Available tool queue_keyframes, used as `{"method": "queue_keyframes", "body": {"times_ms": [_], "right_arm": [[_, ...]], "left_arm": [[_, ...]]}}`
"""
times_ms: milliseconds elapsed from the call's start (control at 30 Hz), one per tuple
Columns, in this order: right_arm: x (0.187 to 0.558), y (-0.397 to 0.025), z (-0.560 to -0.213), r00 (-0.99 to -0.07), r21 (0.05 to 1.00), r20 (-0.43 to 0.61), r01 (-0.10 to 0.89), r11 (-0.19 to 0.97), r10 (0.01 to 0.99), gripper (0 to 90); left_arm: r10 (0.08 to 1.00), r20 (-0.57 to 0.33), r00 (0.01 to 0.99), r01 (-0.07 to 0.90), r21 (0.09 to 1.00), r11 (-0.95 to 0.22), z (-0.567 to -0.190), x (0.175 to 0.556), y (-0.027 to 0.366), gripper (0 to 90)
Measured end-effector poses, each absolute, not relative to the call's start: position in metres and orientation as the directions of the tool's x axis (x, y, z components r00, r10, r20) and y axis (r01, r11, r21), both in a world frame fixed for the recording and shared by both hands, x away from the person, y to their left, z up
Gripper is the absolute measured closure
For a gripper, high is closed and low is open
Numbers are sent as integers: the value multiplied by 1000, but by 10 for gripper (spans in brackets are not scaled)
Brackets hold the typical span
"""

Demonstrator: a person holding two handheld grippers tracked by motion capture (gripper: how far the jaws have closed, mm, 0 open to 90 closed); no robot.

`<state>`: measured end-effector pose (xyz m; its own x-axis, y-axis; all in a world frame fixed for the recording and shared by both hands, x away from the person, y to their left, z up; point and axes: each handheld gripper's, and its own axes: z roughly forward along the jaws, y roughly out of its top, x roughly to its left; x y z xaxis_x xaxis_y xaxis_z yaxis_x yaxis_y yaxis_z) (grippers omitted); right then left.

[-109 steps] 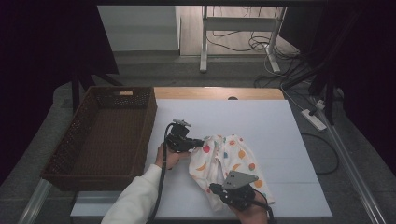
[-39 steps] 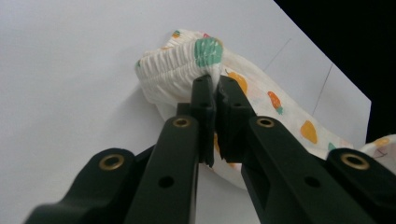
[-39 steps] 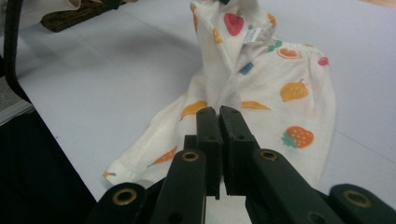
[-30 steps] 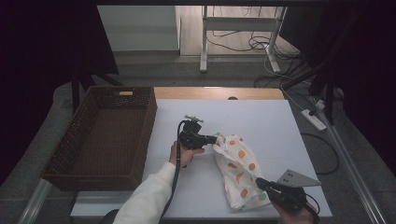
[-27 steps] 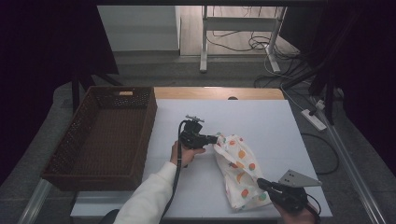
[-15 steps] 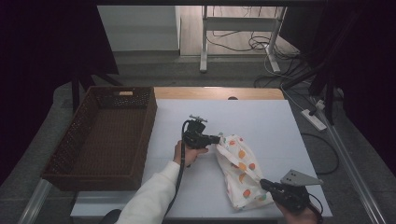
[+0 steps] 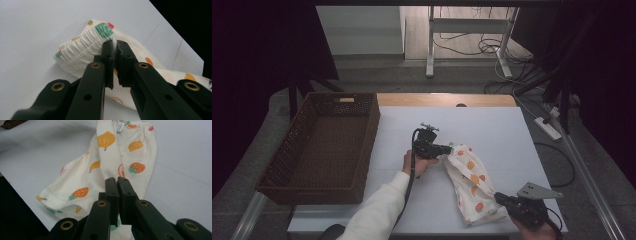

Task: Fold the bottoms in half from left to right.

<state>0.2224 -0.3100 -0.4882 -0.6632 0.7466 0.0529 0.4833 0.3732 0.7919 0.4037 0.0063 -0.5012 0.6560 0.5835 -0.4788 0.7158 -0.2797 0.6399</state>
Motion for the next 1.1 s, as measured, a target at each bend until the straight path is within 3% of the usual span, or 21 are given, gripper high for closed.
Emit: {"method": "queue_keyframes", "body": {"times_ms": [933, 1033, 1100], "right_arm": [[218, -322, -493, -640, 770, 52, 514, 377, 766, 866], [217, -324, -494, -638, 768, 53, 518, 377, 769, 865], [217, -324, -494, -636, 764, 56, 524, 377, 770, 865]], "left_arm": [[575, -457, 678, 698, 645, -310, -503, 415, -28, 791], [560, -455, 693, 686, 654, -318, -501, 415, -32, 727], [555, -437, 708, 669, 667, -330, -499, 413, -35, 597]]}}
